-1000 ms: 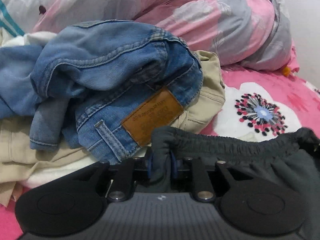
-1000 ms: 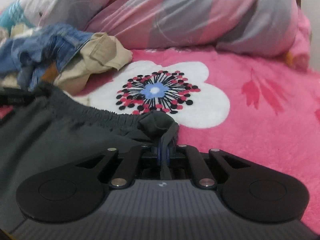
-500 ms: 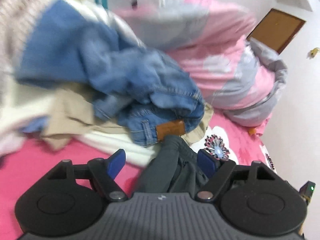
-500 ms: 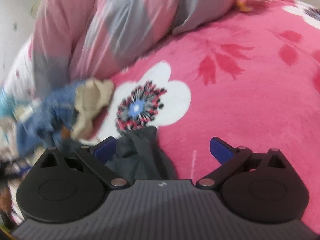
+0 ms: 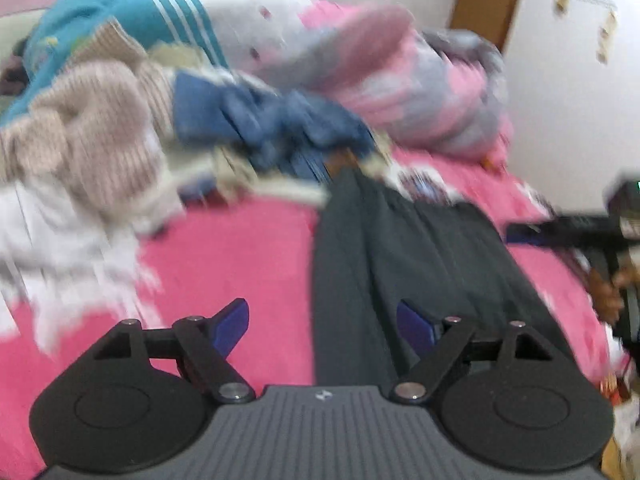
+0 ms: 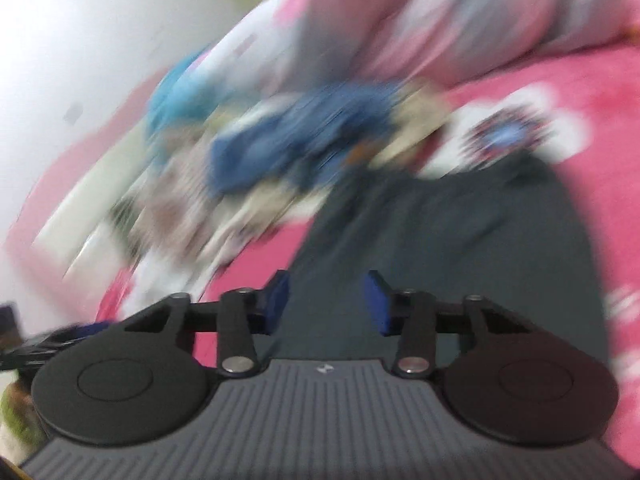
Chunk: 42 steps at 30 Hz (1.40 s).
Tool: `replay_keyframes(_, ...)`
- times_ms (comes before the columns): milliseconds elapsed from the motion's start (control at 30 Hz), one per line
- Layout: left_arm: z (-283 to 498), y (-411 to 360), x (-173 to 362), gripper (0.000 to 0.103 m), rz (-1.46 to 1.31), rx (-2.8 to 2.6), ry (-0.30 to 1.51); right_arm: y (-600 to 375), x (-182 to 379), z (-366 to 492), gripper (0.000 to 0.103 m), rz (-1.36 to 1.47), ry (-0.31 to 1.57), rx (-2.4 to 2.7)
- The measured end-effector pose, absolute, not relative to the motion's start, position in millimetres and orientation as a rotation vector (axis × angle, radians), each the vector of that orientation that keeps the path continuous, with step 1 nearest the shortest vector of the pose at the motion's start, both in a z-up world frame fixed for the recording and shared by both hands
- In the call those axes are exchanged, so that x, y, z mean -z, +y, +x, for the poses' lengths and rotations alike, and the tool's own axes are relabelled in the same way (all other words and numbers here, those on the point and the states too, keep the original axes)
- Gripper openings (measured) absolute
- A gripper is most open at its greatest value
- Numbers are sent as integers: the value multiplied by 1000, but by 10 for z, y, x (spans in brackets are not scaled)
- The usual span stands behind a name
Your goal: Fold clothes
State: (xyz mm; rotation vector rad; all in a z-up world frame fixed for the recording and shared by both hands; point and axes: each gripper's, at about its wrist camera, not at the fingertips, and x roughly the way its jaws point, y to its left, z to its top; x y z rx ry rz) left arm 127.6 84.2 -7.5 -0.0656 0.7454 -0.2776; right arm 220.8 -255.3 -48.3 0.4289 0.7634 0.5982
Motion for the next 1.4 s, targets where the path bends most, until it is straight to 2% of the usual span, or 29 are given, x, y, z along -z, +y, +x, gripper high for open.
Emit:
replay_keyframes(100,1034,562,436,77,8,315,764,-1926,625,1952,26,286,814,-704)
replay_keyframes(233,825,225,859,72,109,349,775,-1205,784,1643,22,89,856,-808)
replay_keyframes(400,802,154,1088,52,162,313,784,-1103,1023,1532,21,-75,937,-702)
replay_keyframes(467,791,251,1078,25,114,297,771,-1225,1093,1528,20,-106,958,-628)
replay_keyframes(533,791,455,1042,10,-10,298,773,-1405,1067,1534,19,-63,964,-595)
replay_keyframes(700,743,974,1000,8,-270,280,752,-1677,717,1684,21,128,928,-595)
replay_keyframes(867,681,1041,1018,9,-288,283,728,-1694,515,2307,27,334,869,-561)
replay_keyframes(1000,665,1030,1019,9,-265,274,689,-1635,631,3031,34,457,889,-481)
replay_keyframes(1100,667,1103,1019,5,-294,257,646,-1649,794,3478,50,514,913,-402)
replay_keyframes(1133,666,1138,1019,4,-308,250,632,-1647,846,3614,50,531,922,-374)
replay_keyframes(1233,661,1308,1029,2,-374,221,599,-1647,1017,3986,62,583,956,-297)
replay_keyframes(1400,667,1546,1089,2,-470,185,573,-1618,1286,4331,62,591,959,-240)
